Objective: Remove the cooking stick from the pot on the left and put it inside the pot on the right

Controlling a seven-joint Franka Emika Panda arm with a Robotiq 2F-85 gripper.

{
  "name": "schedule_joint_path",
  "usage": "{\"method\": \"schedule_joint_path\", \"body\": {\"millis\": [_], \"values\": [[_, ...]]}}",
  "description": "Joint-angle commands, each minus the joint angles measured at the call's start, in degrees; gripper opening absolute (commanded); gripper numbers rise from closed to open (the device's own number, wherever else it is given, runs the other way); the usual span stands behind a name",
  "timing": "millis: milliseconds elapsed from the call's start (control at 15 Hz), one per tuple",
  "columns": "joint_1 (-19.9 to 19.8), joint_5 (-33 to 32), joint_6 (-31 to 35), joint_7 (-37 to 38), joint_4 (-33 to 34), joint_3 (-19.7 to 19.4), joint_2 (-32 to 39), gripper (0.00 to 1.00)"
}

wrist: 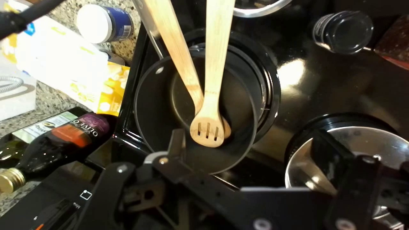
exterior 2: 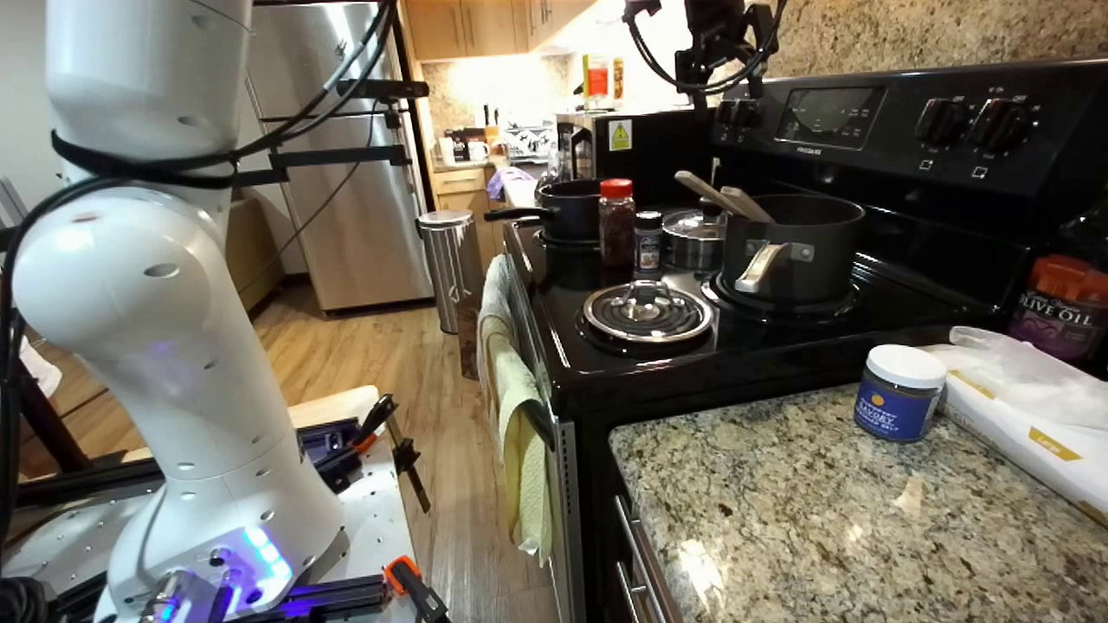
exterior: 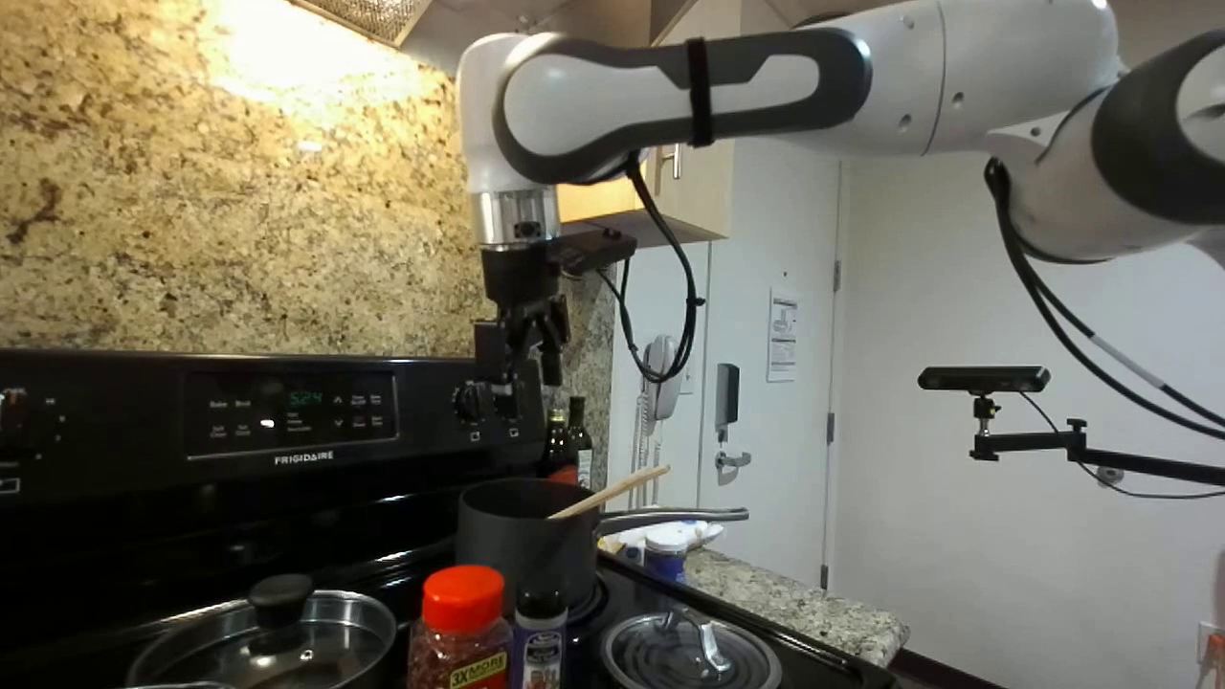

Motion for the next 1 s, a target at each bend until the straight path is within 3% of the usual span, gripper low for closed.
{"method": "schedule_joint_path", "body": {"millis": [0, 400, 667, 933], "values": [[0.14, 0.89, 3.60, 3.37, -13.84, 0.58, -11.23, 1.00], [-0.03, 3.25, 4.87, 13.08, -30.26, 1.51, -24.13, 1.00], [-0.67, 6.08, 10.93, 19.96, -42.46, 2.48, -33.43, 1.00], [-0.97, 6.72, 15.99, 14.83, -50.87, 2.99, -40.41, 1.00]]}}
